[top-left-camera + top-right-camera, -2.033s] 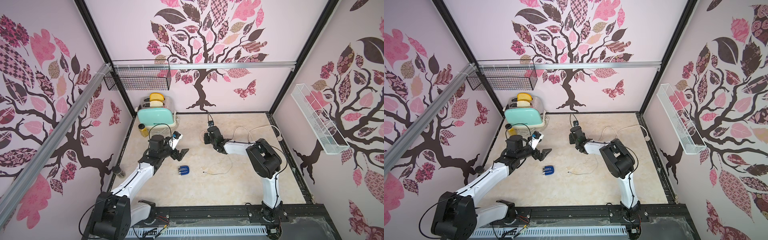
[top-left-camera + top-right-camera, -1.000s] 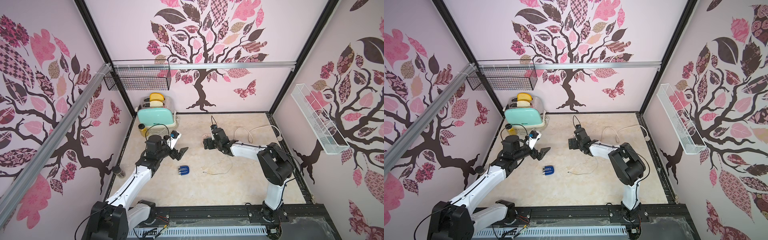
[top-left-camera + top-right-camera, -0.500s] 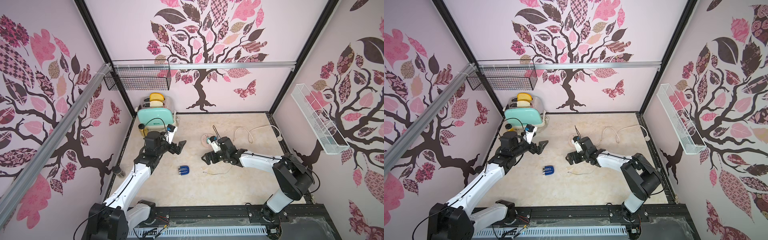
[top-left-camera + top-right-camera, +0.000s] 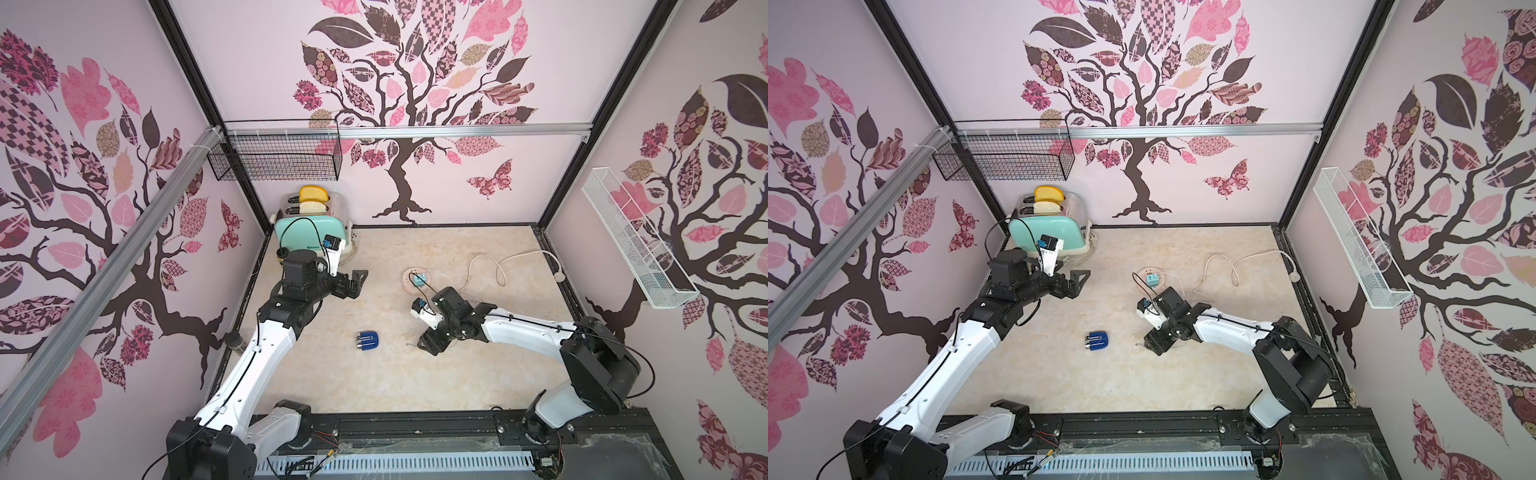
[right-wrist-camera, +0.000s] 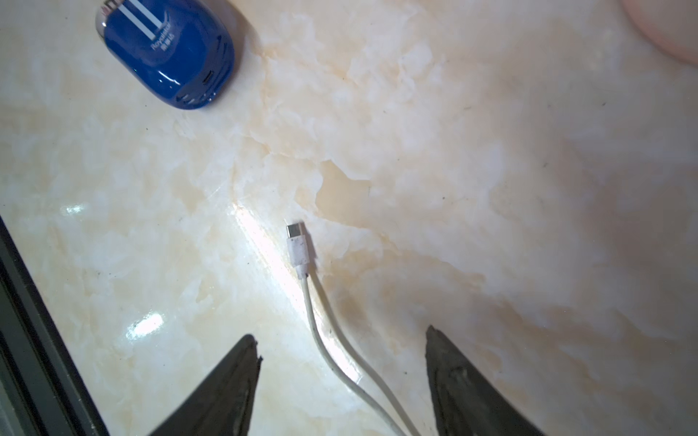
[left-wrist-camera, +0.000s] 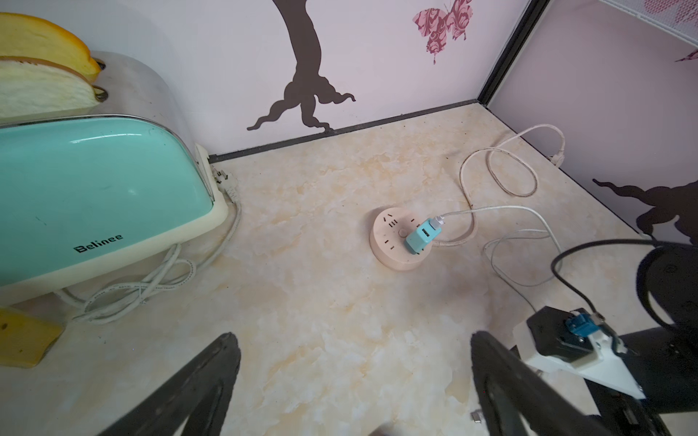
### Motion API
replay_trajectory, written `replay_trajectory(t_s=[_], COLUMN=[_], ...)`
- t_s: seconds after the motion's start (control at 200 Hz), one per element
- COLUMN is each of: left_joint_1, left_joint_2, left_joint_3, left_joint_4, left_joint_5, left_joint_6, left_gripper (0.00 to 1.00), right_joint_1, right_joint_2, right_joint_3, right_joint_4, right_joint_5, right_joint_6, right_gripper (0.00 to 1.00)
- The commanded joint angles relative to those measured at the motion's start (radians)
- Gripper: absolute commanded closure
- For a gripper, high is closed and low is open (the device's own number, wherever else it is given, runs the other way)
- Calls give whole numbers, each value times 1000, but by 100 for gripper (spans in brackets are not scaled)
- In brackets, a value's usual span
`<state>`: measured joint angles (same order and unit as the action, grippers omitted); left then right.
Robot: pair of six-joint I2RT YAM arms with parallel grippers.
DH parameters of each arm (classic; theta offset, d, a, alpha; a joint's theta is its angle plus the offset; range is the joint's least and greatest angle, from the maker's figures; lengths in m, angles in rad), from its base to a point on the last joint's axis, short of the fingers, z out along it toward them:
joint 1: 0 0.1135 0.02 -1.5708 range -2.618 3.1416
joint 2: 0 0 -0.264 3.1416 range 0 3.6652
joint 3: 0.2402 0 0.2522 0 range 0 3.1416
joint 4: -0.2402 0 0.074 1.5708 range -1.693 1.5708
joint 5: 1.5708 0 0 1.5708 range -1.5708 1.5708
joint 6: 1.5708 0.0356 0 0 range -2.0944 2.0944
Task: Charge the electric shaver
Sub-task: Pick up the charging cable from the center of the board.
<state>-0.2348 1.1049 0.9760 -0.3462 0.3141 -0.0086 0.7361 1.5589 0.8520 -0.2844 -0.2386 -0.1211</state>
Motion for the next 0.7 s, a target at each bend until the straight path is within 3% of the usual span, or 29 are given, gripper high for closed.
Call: replay_trajectory(t_s=[0.0,0.17,0.395,0.555,0.695], left_joint_1=[7,12,27,66,89], left_joint_2=[25,55,45,49,62], left_joint_3=[41,70,61,43,25], left_joint_4=[-110,-182,-216,-233,-255], left_joint_5=[69,80,86,173,252], left_joint_6=[-40,-51,-74,-112,-119], left_gripper=[2,2,2,2,4], right_joint_1=[26,71,101,103,103], right_joint_2=[9,67,117,98,18], right_joint_3=[-18,-1,13,-18,-39], right_joint_4=[-41,-46,-81,-52,-11], right_joint_5=[44,102,169,203,202], right_joint_6=[-30,-50,-66,-89,-124], right_gripper=[35,42,74,100,100])
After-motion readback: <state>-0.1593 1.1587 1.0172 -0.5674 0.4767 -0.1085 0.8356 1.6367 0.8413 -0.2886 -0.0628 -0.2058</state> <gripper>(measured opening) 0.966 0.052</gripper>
